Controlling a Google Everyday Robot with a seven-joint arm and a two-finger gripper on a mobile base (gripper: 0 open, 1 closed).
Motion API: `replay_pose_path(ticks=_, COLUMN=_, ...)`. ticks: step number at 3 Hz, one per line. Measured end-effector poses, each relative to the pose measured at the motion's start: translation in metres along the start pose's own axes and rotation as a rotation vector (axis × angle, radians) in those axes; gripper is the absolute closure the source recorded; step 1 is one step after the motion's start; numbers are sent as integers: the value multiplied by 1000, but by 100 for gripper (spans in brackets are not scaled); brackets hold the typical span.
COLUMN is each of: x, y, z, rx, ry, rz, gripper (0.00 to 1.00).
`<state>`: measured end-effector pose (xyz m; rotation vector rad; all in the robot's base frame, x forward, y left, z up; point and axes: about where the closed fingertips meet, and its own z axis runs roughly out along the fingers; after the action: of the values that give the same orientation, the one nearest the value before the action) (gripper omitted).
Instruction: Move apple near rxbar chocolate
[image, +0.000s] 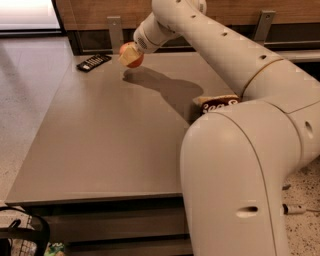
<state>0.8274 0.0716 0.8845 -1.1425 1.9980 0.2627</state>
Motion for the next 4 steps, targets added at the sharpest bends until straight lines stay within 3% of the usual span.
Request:
replay_pose_path(ticks=1, x=-1, y=-2, z=37, rx=-48, ry=-25, rz=27, gripper=100)
replay_pose_path(ticks=3, x=-39, y=30, z=69, rx=-216, ry=-178, rz=3, gripper=97)
replay_pose_path(ticks=4, x=-37, y=32, z=73, rx=-219, ry=-170, rz=5, gripper=76)
